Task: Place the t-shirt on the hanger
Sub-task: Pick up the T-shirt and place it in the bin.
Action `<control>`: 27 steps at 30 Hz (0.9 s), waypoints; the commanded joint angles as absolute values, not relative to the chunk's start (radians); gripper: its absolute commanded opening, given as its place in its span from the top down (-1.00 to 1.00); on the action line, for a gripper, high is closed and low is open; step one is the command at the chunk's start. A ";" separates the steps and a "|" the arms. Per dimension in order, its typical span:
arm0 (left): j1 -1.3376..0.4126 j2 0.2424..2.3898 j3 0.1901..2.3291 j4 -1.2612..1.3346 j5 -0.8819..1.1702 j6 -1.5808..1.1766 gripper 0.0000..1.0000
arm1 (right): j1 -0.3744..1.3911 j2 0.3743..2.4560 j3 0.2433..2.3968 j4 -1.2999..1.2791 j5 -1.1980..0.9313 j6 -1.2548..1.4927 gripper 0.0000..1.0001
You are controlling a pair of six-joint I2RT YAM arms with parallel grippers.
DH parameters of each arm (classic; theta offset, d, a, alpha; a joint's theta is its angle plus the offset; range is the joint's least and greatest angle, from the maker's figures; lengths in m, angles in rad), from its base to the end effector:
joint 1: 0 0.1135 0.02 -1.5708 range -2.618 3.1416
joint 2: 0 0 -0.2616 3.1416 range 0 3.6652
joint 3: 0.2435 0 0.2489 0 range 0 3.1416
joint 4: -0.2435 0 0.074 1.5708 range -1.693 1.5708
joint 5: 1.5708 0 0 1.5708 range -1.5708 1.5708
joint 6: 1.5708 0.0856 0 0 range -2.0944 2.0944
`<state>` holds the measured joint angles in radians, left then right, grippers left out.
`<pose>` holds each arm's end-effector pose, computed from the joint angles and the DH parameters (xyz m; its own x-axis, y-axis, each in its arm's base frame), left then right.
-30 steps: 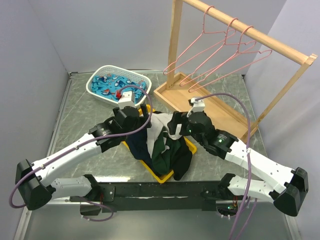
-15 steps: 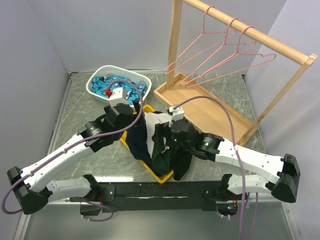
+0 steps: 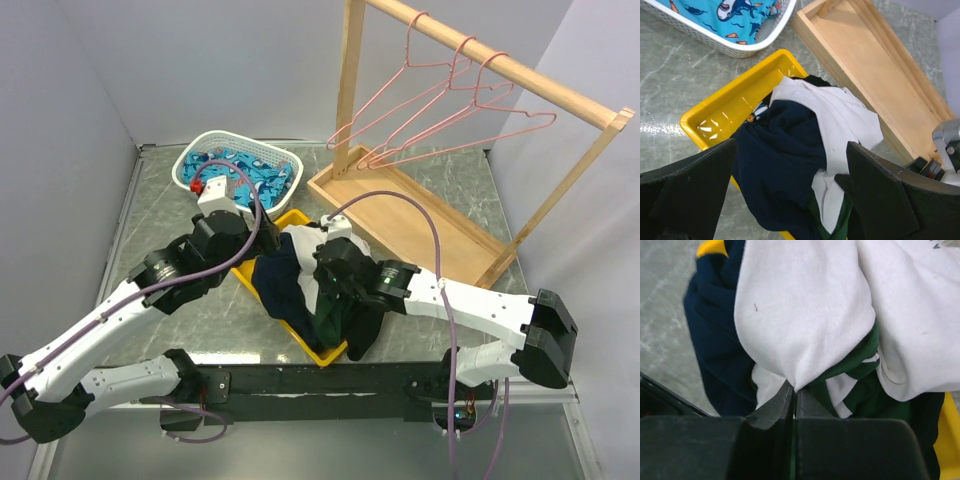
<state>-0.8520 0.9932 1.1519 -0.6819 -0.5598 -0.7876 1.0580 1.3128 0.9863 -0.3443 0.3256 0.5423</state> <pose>0.1877 -0.1455 0.3569 -0.4694 -0.3754 -0.7992 0.0031 0.9044 -0.4267 0.1822 0.2678 0.2494 -0.6239 -0.1113 -0.7736 -0.4444 0.8647 0.2340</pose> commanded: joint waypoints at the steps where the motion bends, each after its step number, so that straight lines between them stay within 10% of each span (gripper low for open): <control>1: -0.848 0.954 1.131 -0.672 -0.486 -0.770 -0.93 | 1.062 1.238 1.097 -0.423 0.431 0.534 1.00; 27: -0.850 1.026 0.969 -0.402 -0.126 -0.785 -0.92 | 1.054 1.172 1.791 -0.745 0.907 0.282 1.00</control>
